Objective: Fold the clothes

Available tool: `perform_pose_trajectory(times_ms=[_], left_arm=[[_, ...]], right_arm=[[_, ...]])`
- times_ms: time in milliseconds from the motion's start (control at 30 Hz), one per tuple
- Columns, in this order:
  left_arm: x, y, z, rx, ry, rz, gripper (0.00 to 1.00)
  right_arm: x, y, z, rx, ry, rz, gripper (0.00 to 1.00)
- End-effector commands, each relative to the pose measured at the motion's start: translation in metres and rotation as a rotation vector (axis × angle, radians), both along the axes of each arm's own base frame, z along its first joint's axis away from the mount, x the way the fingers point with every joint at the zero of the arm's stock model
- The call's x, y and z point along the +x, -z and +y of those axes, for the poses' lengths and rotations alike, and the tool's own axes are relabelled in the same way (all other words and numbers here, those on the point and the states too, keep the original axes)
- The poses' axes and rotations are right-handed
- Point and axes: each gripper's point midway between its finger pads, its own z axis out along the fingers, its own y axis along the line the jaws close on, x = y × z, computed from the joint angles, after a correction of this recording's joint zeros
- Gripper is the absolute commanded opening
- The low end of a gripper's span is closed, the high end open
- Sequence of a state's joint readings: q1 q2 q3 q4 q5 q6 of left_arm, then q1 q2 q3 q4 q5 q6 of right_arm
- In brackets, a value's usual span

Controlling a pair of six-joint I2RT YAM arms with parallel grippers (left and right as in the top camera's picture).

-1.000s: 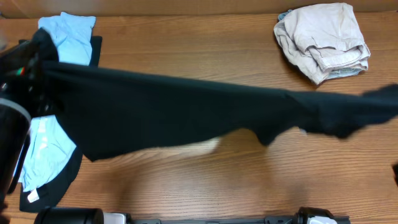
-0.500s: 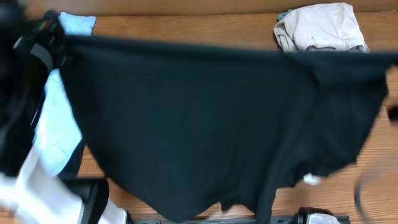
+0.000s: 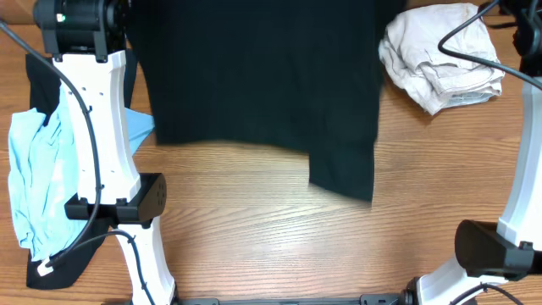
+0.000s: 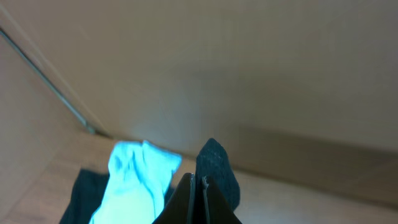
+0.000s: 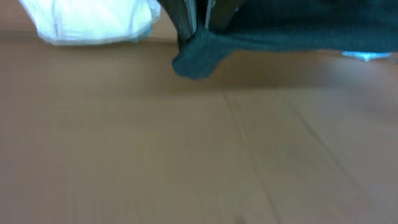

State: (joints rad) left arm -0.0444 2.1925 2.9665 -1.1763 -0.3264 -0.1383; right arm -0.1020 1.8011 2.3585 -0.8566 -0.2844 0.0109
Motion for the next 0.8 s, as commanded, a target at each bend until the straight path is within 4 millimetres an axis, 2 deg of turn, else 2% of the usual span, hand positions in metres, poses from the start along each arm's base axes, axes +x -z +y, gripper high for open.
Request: perform_pose_trajectory(times_ms=[0, 133, 233, 300, 367, 500, 567, 633, 667, 767], left_arm=[[-0.037, -0.058, 0.039, 0.049, -0.124, -0.136, 0.04], [-0.046, -0.068, 0.04, 0.043, -0.111, -0.154, 0.04], [-0.047, -0.046, 0.04, 0.04, -0.092, -0.068, 0.04], [-0.044, -0.02, 0.034, 0.027, -0.056, 0.025, 0.04], [-0.041, 0.015, 0.027, 0.009, -0.018, 0.148, 0.05], [-0.036, 0.099, 0.016, -0.056, 0.03, 0.425, 0.04], [-0.038, 0.145, 0.012, -0.11, 0.029, 0.571, 0.04], [-0.045, 0.18, 0.008, -0.15, 0.022, 0.697, 0.04], [-0.05, 0.195, 0.007, -0.165, 0.014, 0.757, 0.04], [-0.052, 0.219, -0.004, -0.213, 0.049, 0.832, 0.04]], right_arm=[[-0.031, -0.062, -0.013, -0.028, 0.068, -0.168, 0.04], [-0.03, -0.065, -0.013, -0.037, 0.066, -0.183, 0.04], [-0.021, -0.035, -0.014, -0.044, 0.062, -0.082, 0.04], [-0.014, -0.01, -0.015, -0.051, 0.056, -0.003, 0.04], [-0.004, 0.031, -0.015, -0.042, 0.043, 0.122, 0.04], [0.008, 0.117, -0.005, -0.028, -0.044, 0.36, 0.04], [0.009, 0.151, -0.001, -0.004, -0.069, 0.444, 0.04], [0.007, 0.186, 0.003, 0.02, -0.089, 0.527, 0.04], [0.003, 0.202, 0.004, 0.031, -0.096, 0.571, 0.04], [-0.008, 0.241, 0.006, 0.053, -0.104, 0.678, 0.04]])
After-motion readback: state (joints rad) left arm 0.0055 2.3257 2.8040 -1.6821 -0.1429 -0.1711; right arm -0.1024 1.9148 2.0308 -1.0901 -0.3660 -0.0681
